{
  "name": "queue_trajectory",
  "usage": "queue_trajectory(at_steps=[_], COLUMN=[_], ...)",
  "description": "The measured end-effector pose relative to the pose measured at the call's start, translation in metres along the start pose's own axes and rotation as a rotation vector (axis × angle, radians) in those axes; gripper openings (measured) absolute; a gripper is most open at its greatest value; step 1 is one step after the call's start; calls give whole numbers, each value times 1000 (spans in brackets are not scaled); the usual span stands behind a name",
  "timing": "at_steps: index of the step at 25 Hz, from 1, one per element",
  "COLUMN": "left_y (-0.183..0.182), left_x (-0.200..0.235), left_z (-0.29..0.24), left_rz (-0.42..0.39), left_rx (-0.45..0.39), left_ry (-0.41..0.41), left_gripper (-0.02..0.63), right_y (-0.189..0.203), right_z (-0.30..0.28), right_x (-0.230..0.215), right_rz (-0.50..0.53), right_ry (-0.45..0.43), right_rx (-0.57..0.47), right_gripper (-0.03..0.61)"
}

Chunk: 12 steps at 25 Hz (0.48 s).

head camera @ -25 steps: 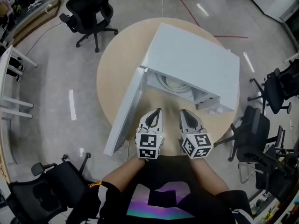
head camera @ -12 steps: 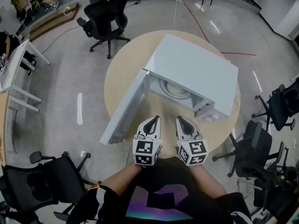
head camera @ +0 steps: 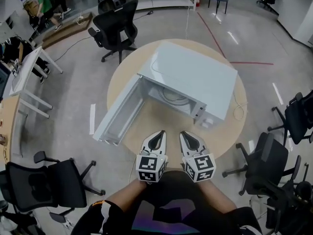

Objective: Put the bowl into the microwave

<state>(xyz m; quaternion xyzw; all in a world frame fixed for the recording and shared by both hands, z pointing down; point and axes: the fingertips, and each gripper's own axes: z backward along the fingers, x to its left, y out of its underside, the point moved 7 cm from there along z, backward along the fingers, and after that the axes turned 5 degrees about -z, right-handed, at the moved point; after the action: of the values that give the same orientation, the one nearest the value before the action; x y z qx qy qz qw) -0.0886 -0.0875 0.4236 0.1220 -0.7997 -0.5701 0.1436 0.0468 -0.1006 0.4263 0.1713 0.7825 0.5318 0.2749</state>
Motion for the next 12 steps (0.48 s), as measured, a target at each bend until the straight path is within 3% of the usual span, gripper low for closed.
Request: queue_trajectory(at_steps=[12], left_y=[22], left_x=[-76], left_z=[54], left_rz=[24], left_rx=[-19], left_ry=[-153], left_gripper=[46], right_y=[29], right_z=[63], right_x=[-1], right_rz=[30], right_ry=[-177], right_rx=[53], right_gripper=[29])
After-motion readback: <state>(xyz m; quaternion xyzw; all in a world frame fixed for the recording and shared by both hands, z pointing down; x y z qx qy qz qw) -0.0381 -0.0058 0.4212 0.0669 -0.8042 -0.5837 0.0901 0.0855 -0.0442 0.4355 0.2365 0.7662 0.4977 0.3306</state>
